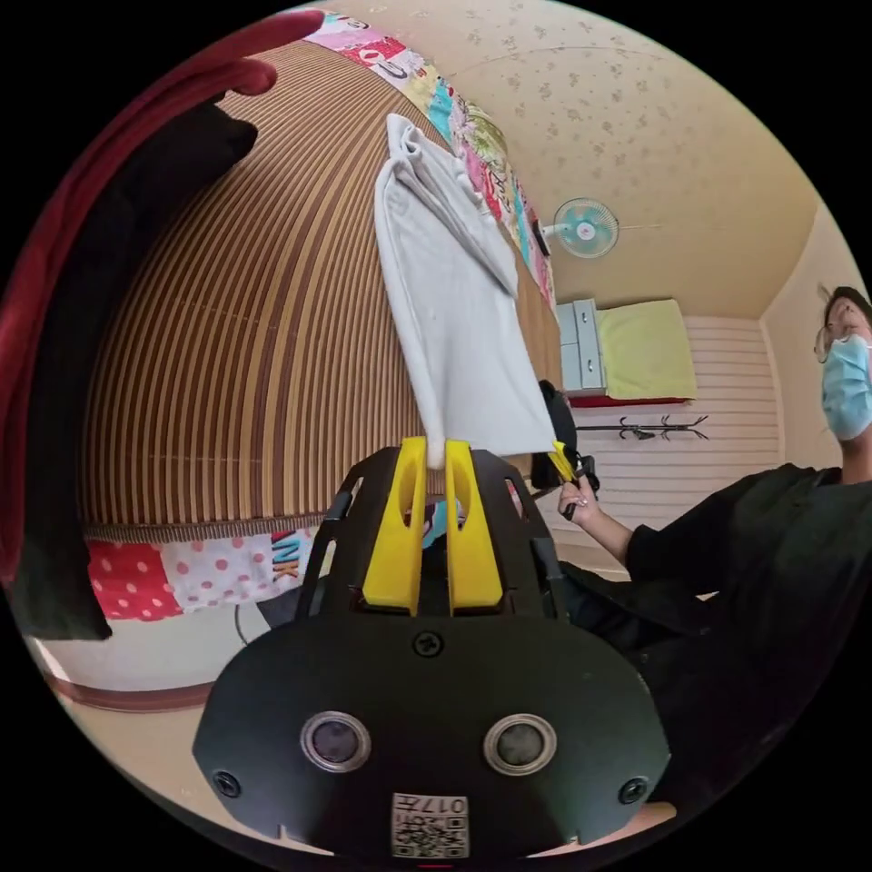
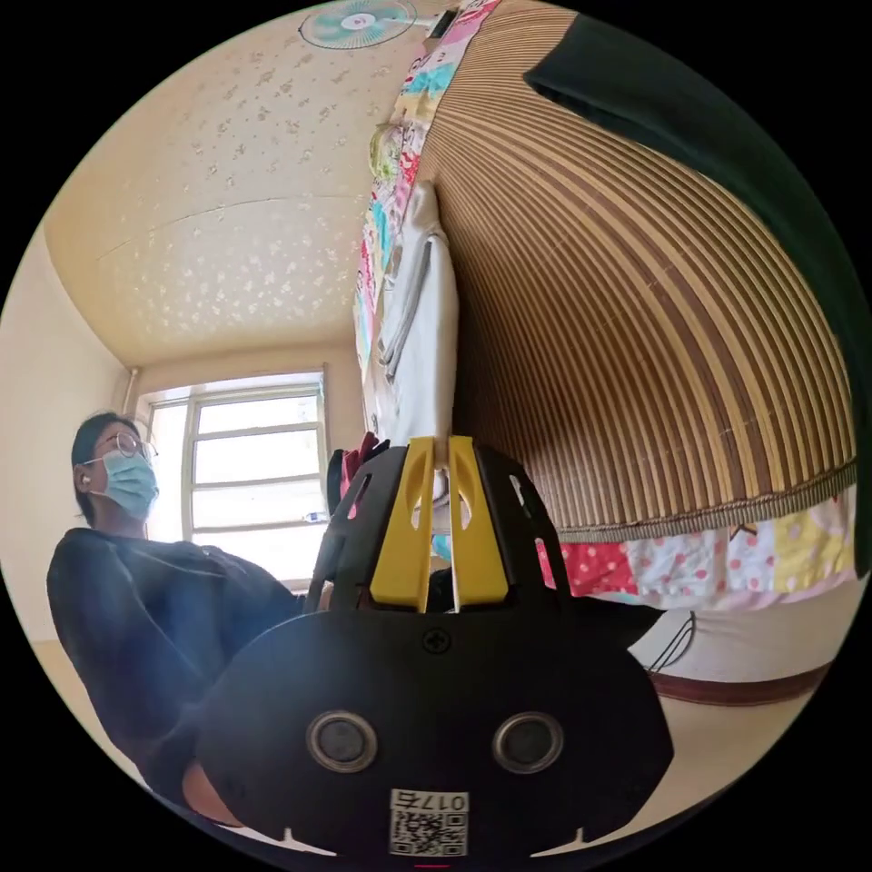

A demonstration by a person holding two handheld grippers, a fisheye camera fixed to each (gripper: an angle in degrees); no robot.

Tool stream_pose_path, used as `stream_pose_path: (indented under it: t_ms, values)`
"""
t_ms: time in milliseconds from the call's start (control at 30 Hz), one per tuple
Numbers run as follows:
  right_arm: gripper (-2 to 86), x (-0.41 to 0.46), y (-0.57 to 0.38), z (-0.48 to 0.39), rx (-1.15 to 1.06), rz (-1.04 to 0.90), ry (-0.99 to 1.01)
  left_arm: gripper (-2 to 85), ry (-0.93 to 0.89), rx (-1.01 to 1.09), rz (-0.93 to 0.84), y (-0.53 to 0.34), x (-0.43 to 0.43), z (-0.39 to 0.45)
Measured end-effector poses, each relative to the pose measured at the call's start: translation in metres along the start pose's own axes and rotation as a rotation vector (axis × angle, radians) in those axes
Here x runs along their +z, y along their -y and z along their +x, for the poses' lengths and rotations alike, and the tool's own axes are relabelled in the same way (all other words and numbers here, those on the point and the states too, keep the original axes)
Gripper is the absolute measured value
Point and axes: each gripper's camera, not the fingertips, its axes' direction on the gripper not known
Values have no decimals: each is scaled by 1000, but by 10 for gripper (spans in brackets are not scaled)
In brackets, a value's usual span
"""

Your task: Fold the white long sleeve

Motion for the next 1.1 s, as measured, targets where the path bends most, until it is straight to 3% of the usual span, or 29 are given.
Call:
stream_pose_path:
  t_ms: [167, 333, 800, 967, 1067, 1100]
  values:
    - [32, -51, -93, -30, 48, 41, 248, 40, -220, -106, 88, -73, -59, 15]
    - [31, -62, -94, -45, 58, 92, 184, 41, -187, -141, 164, -81, -72, 41]
    - [31, 79, 140, 22, -32, 261, 134, 39, -42, -7, 412, 169, -6, 23]
    - [40, 143, 190, 56, -27, 273, 38, 41, 184, -5, 415, 216, 40, 2]
    - [56, 170, 198, 85, -17, 340, 67, 52, 154, -43, 393, 230, 66, -26]
    - [63, 171, 196, 89, -11, 383, 85, 94, 137, -68, 410, 229, 66, -32]
